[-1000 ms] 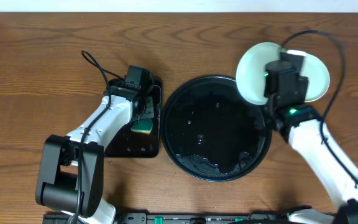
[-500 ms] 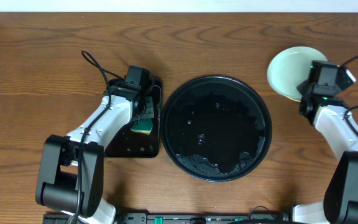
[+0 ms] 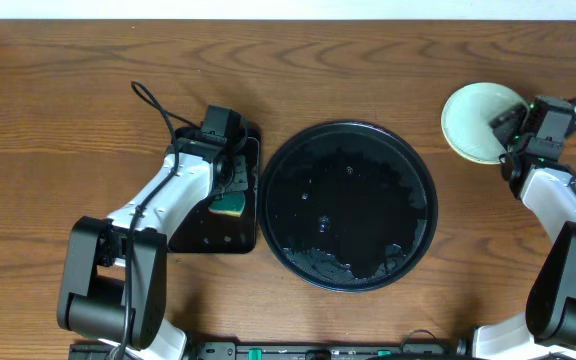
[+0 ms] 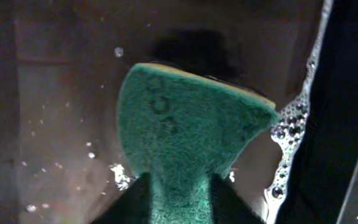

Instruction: Clean dirty plates on tray and stack at the side

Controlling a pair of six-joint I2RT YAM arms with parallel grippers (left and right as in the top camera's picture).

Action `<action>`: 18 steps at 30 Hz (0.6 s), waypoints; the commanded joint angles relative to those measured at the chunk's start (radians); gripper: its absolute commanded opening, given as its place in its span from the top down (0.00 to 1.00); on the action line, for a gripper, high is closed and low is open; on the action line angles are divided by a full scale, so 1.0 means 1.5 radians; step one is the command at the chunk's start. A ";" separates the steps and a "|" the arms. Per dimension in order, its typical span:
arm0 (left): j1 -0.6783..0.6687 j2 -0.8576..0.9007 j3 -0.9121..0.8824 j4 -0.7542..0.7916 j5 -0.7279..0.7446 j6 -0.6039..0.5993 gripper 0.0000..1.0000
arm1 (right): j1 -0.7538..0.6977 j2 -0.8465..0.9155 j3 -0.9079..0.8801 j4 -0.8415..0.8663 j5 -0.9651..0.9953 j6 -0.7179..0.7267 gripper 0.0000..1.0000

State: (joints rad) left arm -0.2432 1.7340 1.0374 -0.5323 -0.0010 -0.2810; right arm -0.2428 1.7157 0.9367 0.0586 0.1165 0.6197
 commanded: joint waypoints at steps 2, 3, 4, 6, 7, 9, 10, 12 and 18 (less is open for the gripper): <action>0.003 0.009 -0.004 -0.003 -0.008 0.002 0.38 | 0.023 0.008 0.003 -0.016 -0.146 -0.138 0.01; 0.004 0.008 -0.003 -0.003 -0.012 0.002 0.33 | 0.032 0.008 0.003 -0.019 -0.155 -0.155 0.01; 0.004 0.006 -0.003 -0.004 -0.019 0.002 0.29 | 0.042 0.008 0.003 -0.022 -0.161 -0.174 0.01; 0.007 -0.004 0.000 -0.008 -0.041 0.002 0.24 | 0.064 0.003 0.003 -0.032 -0.169 -0.208 0.01; 0.007 -0.013 0.004 -0.017 -0.049 0.002 0.23 | 0.078 -0.004 0.004 -0.042 -0.174 -0.223 0.01; 0.010 -0.034 0.018 -0.036 -0.063 0.002 0.22 | 0.103 -0.017 0.011 -0.068 -0.176 -0.250 0.01; 0.012 -0.045 0.023 -0.040 -0.063 0.002 0.21 | 0.115 -0.023 0.018 -0.086 -0.176 -0.266 0.01; 0.017 -0.066 0.035 -0.047 -0.062 0.002 0.21 | 0.139 -0.034 0.038 -0.129 -0.175 -0.301 0.00; 0.045 -0.094 0.065 -0.124 -0.062 0.002 0.21 | 0.169 -0.041 0.146 -0.391 -0.161 -0.349 0.01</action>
State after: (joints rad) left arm -0.1989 1.6138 1.1038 -0.6746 -0.0700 -0.2836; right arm -0.0002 1.6932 1.0695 -0.4263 -0.1280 0.1726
